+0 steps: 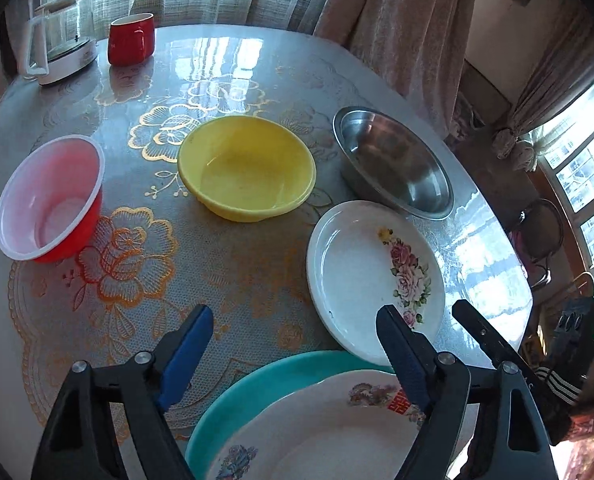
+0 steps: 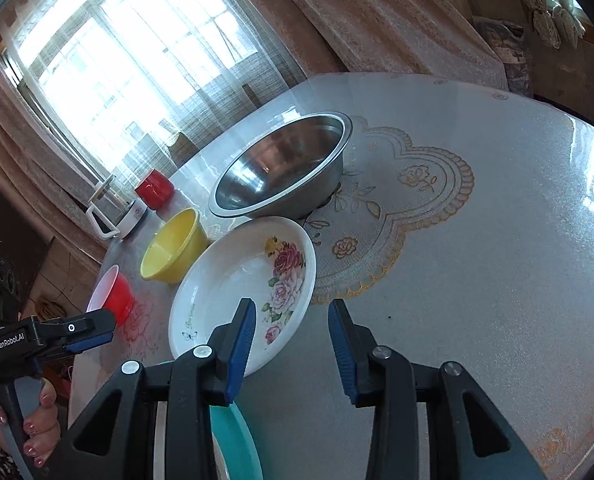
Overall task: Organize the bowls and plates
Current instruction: 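Move both tools to the rim of the white floral plate, then close the right tool on the floral plate rim while the left tool grips it too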
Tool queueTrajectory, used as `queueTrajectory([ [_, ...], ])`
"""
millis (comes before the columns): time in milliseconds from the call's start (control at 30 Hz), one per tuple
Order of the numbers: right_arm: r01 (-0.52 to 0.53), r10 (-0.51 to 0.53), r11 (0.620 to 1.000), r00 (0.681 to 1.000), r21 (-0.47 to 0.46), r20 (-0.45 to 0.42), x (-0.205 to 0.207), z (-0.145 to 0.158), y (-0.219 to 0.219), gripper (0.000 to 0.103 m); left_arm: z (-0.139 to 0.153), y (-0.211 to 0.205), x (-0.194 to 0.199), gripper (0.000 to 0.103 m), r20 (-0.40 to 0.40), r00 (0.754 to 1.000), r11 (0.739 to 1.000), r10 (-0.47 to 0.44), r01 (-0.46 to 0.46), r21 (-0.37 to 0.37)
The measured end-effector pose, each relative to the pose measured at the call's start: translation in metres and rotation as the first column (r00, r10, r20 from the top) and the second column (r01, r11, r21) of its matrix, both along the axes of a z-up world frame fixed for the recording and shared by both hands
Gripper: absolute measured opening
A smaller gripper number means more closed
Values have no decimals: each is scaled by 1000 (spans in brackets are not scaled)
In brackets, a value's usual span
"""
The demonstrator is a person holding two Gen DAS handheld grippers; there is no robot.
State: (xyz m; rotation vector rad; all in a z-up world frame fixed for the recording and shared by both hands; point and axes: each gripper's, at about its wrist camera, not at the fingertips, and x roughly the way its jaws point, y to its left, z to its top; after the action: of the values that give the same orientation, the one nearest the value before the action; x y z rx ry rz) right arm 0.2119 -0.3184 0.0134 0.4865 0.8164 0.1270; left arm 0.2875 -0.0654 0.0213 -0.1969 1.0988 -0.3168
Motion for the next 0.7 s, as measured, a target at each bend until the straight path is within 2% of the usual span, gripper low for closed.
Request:
queueTrajectory([
  [167,-30,30,1000,1000,-9,-4,17,-7,6,33,-12,-25,18,76,-8,997,986,-80,81,147],
  [233,-31,31,999,999,-8,-14,21,-10,8,32,-17,-32,24,73,-17,996,979,-88,90,185],
  [433,-53,52,997,998,-54,-24,26,-22,15,31,-27,-40,35,73,-36,996,981,-76,81,177],
  [567,-43,42,999,999,-25,-18,25,-29,13,26,-34,-48,39,65,-61,992,973,-106,117,199],
  [700,-29,29,1000,999,-8,-21,26,-30,10,23,-37,-59,42,64,-60,988,958,-145,155,240],
])
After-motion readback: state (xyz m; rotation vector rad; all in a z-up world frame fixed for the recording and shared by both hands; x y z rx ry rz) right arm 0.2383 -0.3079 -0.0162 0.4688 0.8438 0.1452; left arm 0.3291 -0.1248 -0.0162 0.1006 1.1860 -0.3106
